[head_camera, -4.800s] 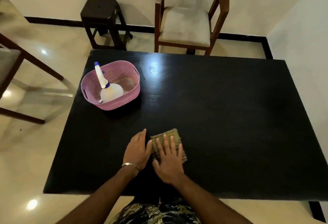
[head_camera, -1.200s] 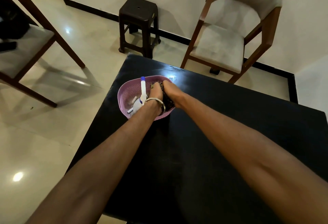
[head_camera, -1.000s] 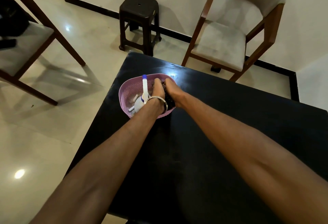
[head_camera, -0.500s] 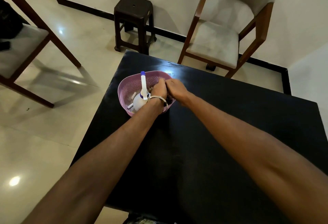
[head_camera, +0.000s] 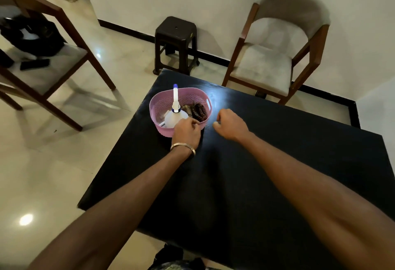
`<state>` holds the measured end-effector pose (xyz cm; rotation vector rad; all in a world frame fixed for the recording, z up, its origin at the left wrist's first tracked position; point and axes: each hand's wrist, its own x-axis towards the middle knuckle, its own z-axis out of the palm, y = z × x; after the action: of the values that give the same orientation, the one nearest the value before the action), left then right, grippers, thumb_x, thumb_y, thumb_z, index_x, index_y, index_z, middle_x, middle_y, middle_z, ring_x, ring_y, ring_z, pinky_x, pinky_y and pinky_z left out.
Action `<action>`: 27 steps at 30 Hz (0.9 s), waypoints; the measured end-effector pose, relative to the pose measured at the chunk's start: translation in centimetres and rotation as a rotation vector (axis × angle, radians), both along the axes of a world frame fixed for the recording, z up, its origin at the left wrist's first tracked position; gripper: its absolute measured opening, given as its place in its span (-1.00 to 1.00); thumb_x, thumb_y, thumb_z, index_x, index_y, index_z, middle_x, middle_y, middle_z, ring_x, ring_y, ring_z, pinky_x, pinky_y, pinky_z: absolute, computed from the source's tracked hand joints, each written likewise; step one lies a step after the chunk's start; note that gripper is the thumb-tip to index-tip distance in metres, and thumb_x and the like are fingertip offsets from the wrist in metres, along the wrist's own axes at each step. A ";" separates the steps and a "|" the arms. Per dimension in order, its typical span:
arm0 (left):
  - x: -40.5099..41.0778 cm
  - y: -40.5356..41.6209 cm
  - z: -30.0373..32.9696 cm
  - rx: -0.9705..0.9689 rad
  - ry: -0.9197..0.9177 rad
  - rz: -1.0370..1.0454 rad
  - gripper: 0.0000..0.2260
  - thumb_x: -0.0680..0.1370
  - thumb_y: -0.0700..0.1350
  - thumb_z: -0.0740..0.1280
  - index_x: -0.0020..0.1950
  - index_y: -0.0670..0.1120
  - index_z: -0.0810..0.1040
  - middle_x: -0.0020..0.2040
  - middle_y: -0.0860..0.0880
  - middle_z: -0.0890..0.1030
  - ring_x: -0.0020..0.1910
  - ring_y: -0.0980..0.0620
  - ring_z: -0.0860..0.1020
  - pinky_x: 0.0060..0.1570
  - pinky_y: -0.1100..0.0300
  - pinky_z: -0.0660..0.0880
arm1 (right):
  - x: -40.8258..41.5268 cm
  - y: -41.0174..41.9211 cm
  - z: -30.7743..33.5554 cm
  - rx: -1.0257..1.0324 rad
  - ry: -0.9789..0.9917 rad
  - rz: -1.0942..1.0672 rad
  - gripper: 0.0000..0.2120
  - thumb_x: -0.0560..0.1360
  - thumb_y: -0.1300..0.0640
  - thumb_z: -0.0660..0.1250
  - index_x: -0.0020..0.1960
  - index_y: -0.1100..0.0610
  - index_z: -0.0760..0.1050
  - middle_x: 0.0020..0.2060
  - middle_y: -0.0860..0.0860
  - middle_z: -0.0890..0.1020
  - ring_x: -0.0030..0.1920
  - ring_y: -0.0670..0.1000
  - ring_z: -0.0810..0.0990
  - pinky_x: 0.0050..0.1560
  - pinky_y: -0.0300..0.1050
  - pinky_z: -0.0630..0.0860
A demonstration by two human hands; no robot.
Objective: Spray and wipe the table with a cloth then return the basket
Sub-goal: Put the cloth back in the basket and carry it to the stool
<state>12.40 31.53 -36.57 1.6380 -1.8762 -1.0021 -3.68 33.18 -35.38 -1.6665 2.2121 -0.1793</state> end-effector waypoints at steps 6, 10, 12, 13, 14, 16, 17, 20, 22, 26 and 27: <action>4.6 2.5 0.5 0.255 0.061 0.309 -0.83 0.57 -0.13 0.22 -0.03 -0.14 0.60 -0.10 -0.09 0.59 -0.10 -0.06 0.54 -0.04 0.04 0.50 | -0.1 1.4 0.8 0.067 -0.041 0.039 -0.66 0.52 0.01 0.29 0.19 0.21 0.45 0.15 0.17 0.55 0.05 0.17 0.57 0.04 0.09 0.57; 7.5 1.9 1.2 0.308 0.063 0.418 -0.78 0.57 -0.14 0.20 -0.26 -0.13 0.48 -0.34 -0.06 0.43 -0.36 0.02 0.38 -0.39 0.16 0.29 | 0.0 1.5 1.5 0.071 -0.054 0.014 -0.58 0.55 0.02 0.30 0.32 0.24 0.41 0.26 0.21 0.52 0.17 0.20 0.55 0.13 0.07 0.54; 8.4 1.0 1.3 0.308 0.077 0.444 -0.74 0.56 -0.16 0.21 -0.35 -0.09 0.39 -0.41 -0.02 0.36 -0.41 0.03 0.32 -0.41 0.18 0.25 | 0.1 1.1 1.8 0.060 -0.075 0.002 -0.57 0.57 0.05 0.29 0.35 0.26 0.39 0.29 0.23 0.51 0.21 0.21 0.53 0.14 0.04 0.49; 8.9 0.5 1.5 0.321 0.096 0.460 -0.74 0.55 -0.18 0.22 -0.35 -0.09 0.37 -0.41 -0.01 0.34 -0.43 0.04 0.29 -0.40 0.18 0.25 | 0.3 0.8 1.9 0.054 -0.091 -0.009 -0.56 0.58 0.05 0.29 0.37 0.27 0.38 0.31 0.23 0.51 0.23 0.21 0.53 0.15 0.04 0.48; 9.3 0.1 1.8 0.336 0.113 0.475 -0.73 0.55 -0.19 0.22 -0.37 -0.09 0.35 -0.42 -0.01 0.32 -0.44 0.05 0.27 -0.40 0.17 0.25 | 0.4 0.5 2.0 0.053 -0.116 -0.029 -0.55 0.59 0.05 0.29 0.39 0.27 0.38 0.32 0.23 0.50 0.25 0.21 0.53 0.17 0.04 0.48; 10.2 -1.4 1.8 0.347 0.121 0.481 -0.68 0.54 -0.22 0.21 -0.43 -0.10 0.31 -0.44 -0.03 0.30 -0.45 0.03 0.24 -0.41 0.14 0.21 | 0.9 -0.4 2.0 0.055 -0.179 -0.094 -0.55 0.60 0.05 0.29 0.41 0.25 0.36 0.32 0.22 0.51 0.25 0.19 0.53 0.19 0.05 0.49; 10.6 -2.1 1.7 0.354 0.125 0.482 -0.67 0.54 -0.22 0.22 -0.44 -0.10 0.31 -0.44 -0.03 0.29 -0.45 0.03 0.23 -0.41 0.14 0.20 | 1.0 -0.9 1.8 0.052 -0.207 -0.127 -0.54 0.60 0.05 0.29 0.42 0.25 0.36 0.32 0.22 0.51 0.25 0.18 0.53 0.19 0.05 0.49; 11.7 -4.8 1.0 0.402 0.159 0.464 -0.74 0.54 -0.21 0.23 -0.36 -0.16 0.40 -0.41 -0.05 0.35 -0.39 -0.02 0.33 -0.33 0.15 0.27 | 1.8 -2.5 1.2 0.047 -0.254 -0.223 -0.52 0.59 0.05 0.32 0.42 0.24 0.35 0.28 0.21 0.53 0.21 0.16 0.54 0.18 0.05 0.52; 12.1 -6.3 0.6 0.436 0.177 0.436 -0.85 0.54 -0.19 0.23 -0.14 -0.24 0.53 -0.32 -0.08 0.45 -0.32 -0.06 0.40 -0.20 0.11 0.34 | 2.4 -3.5 0.9 0.050 -0.263 -0.271 -0.55 0.58 0.06 0.33 0.39 0.24 0.38 0.24 0.20 0.54 0.19 0.16 0.55 0.20 0.08 0.54; 12.6 -9.2 0.7 0.524 0.207 0.355 -0.69 0.57 -0.15 0.21 0.23 -0.27 0.52 0.10 -0.25 0.60 0.06 -0.18 0.57 0.02 0.01 0.48 | 3.8 -5.4 0.4 0.049 -0.265 -0.377 -0.64 0.54 0.10 0.34 0.29 0.22 0.44 0.15 0.18 0.58 0.13 0.14 0.57 0.21 0.12 0.55; 12.6 -9.6 0.7 0.543 0.209 0.342 -0.68 0.58 -0.14 0.22 0.25 -0.27 0.51 0.15 -0.24 0.59 0.11 -0.19 0.56 -0.01 0.05 0.46 | 4.0 -5.7 0.4 0.053 -0.273 -0.397 -0.66 0.54 0.11 0.34 0.27 0.21 0.43 0.12 0.17 0.58 0.10 0.12 0.58 0.19 0.11 0.56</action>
<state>24.98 21.96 -35.84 1.9654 -1.1907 -1.5410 0.31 27.48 -34.99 -1.0845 2.2836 -0.4187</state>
